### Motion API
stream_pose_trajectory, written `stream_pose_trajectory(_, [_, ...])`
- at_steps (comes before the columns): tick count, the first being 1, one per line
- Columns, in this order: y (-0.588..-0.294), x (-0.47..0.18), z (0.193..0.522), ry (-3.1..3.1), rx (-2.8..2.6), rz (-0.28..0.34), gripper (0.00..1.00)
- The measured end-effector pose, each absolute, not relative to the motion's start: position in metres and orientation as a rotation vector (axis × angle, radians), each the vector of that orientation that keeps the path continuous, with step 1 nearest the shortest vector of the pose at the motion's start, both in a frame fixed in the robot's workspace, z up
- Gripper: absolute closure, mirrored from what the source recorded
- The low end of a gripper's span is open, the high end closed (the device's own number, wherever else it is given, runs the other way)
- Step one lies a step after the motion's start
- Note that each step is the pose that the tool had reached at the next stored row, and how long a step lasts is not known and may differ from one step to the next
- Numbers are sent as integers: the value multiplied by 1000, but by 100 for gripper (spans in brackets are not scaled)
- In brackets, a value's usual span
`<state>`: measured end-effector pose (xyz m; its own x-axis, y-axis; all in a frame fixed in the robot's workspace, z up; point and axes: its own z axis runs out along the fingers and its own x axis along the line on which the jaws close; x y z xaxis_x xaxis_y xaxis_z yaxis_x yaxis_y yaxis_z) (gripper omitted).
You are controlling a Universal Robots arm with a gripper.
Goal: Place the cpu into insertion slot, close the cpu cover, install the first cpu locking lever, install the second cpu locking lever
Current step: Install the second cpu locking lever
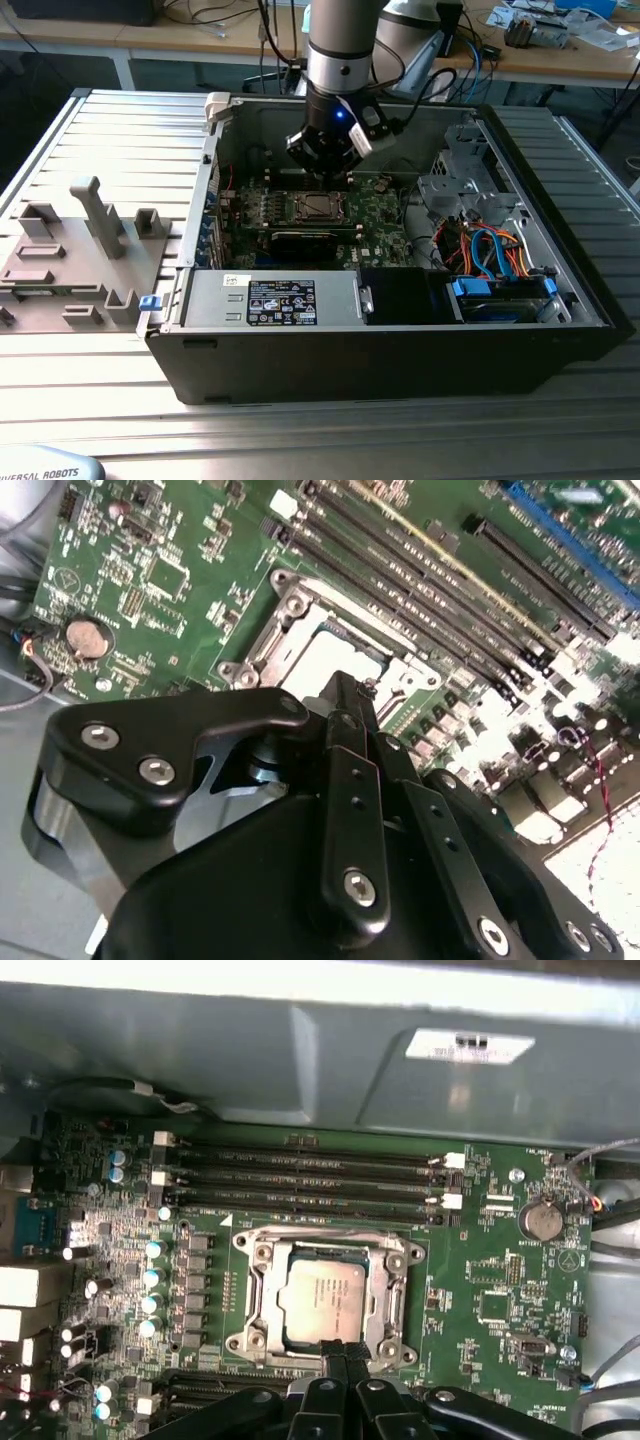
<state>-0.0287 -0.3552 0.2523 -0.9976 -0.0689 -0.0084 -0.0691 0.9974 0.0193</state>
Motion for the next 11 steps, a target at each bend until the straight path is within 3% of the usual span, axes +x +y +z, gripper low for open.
stream_pose_trajectory(6, [-386,-29,249,3128,-108,107,89])
stream_pose_trajectory(11, [-400,-40,246,3127,-108,133,89])
